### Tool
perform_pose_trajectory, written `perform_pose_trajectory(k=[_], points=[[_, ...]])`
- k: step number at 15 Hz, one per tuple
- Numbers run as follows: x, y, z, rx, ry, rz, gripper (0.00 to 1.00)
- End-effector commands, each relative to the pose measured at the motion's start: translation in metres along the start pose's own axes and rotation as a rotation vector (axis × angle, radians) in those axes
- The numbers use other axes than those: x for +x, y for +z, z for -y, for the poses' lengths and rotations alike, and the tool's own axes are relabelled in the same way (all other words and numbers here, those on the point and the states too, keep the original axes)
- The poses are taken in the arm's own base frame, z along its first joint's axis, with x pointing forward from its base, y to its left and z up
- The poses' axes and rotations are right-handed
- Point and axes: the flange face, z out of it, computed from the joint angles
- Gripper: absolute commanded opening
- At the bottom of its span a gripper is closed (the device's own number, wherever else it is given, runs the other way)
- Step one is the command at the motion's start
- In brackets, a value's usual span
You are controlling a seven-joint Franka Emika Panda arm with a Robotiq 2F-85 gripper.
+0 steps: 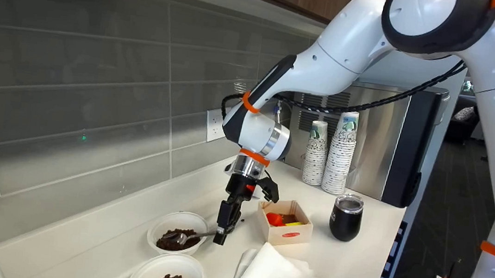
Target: Move the contents of one bowl to the next bowl
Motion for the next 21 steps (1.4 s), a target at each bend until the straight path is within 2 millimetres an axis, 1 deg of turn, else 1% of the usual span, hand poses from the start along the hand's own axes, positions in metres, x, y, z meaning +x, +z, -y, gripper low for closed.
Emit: perform_pose_trajectory(k=[1,7,10,14,17,21], points=[[0.004,-0.003,-0.001,0.028,-0.011,-0.003,0.00],[0.007,-0.006,0.007,0.020,-0.026,0.026,0.01],[0.009,-0.013,0.015,-0.001,-0.033,0.064,0.01],[0.013,-0.030,0.026,-0.092,-0.039,0.114,0.01],[0.017,-0.040,0.033,-0.147,-0.050,0.109,0.01],[0.022,-0.042,0.038,-0.205,-0.066,0.072,0.01]])
